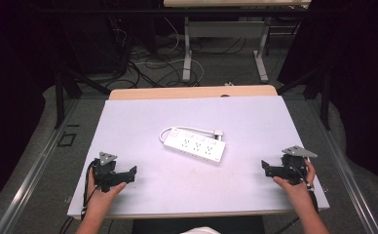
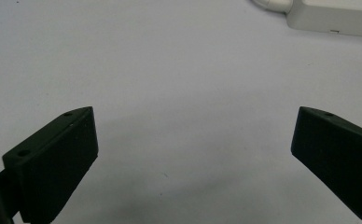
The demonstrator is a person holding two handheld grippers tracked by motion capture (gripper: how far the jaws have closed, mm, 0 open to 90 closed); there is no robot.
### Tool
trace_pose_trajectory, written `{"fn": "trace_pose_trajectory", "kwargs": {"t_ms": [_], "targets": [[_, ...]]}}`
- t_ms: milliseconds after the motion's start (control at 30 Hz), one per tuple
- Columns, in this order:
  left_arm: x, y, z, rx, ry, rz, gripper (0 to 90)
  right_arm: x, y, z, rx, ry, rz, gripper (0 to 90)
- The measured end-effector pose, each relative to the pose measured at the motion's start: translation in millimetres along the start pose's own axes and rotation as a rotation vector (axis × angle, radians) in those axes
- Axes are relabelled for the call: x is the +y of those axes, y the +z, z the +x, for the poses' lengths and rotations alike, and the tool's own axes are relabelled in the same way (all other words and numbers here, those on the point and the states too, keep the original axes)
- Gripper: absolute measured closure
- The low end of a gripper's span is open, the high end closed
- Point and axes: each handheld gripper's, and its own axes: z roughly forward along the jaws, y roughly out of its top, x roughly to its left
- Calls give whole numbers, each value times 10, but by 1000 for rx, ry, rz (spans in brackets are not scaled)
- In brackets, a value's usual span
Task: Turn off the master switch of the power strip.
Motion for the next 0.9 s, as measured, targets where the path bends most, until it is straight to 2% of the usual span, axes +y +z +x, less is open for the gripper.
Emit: {"fn": "trace_pose_trajectory", "kwargs": {"t_ms": [100,200,267,433,500,667,733,900], "targets": [[-8,10,3,13,28,-1,9,-15,-19,56,-1,-25,2,0],[-5,13,13,13,28,-3,13,-15,-16,72,-10,-36,-24,0],[-3,16,18,12,27,-7,15,-25,-9,84,-7,-32,-22,0],[-3,11,1,22,41,-14,46,-57,-3,98,-1,-66,-18,0],[-6,1,-11,28,45,-19,57,-59,-1,111,11,-65,-24,0],[1,-27,-23,37,55,-23,90,-63,-3,96,8,-69,-20,0],[4,-30,-31,33,51,-32,102,-72,1,92,14,-62,-17,3],[12,-35,-53,31,73,-34,162,-78,3,95,17,-67,-19,6]]}}
